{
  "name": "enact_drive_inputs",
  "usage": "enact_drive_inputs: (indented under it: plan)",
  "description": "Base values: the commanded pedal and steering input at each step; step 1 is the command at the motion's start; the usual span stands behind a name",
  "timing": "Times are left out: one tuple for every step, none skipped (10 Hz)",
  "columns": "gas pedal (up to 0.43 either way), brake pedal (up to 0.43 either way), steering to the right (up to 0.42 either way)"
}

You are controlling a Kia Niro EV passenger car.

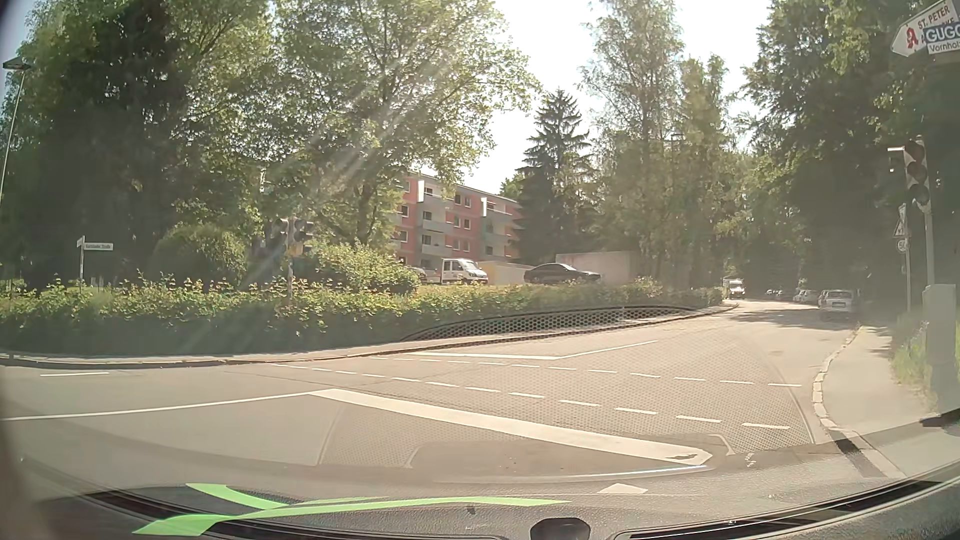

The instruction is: Follow the waypoints while adhering to traffic rules and regulations

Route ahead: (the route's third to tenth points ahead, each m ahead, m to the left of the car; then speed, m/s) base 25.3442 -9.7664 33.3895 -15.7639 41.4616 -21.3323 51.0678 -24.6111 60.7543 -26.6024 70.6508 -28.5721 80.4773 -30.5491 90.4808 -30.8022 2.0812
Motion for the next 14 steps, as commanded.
enact_drive_inputs:
  plan:
    - [0.209,0.000,0.152]
    - [0.209,0.000,0.159]
    - [0.209,0.000,0.164]
    - [0.209,0.000,0.164]
    - [0.209,0.000,0.164]
    - [0.209,0.000,0.165]
    - [0.220,0.000,0.165]
    - [0.228,0.000,0.165]
    - [0.228,0.000,0.166]
    - [0.228,0.000,0.167]
    - [0.220,0.000,0.170]
    - [0.220,0.000,0.176]
    - [0.220,0.000,0.178]
    - [0.220,0.000,0.179]
